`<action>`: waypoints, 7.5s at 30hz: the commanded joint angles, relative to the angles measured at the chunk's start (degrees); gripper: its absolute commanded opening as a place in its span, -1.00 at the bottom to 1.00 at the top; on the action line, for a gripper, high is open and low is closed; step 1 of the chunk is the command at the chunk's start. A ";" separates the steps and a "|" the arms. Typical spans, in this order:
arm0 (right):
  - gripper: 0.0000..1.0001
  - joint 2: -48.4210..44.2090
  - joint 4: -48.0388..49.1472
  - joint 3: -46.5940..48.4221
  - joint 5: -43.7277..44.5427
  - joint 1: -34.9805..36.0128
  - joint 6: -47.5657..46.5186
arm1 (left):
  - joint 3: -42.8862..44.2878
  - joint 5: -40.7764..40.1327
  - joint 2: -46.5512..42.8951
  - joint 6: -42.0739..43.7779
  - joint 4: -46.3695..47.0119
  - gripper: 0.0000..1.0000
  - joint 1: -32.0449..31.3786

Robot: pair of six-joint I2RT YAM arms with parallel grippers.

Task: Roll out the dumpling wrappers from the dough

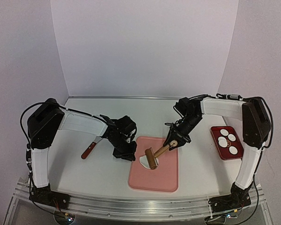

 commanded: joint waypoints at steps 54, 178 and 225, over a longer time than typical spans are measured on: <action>-1.00 10.87 1.30 -6.98 26.80 3.24 8.12 | 1.78 -1.59 3.09 -4.17 1.70 -1.00 -0.52; -1.00 -0.89 -9.73 -17.68 30.79 -0.52 -7.09 | -3.84 -5.80 -2.91 -7.13 4.28 -1.00 -0.45; -1.00 10.15 -11.18 -4.49 28.17 7.93 -6.79 | -8.16 -6.10 -7.17 -7.77 7.69 -1.00 -0.15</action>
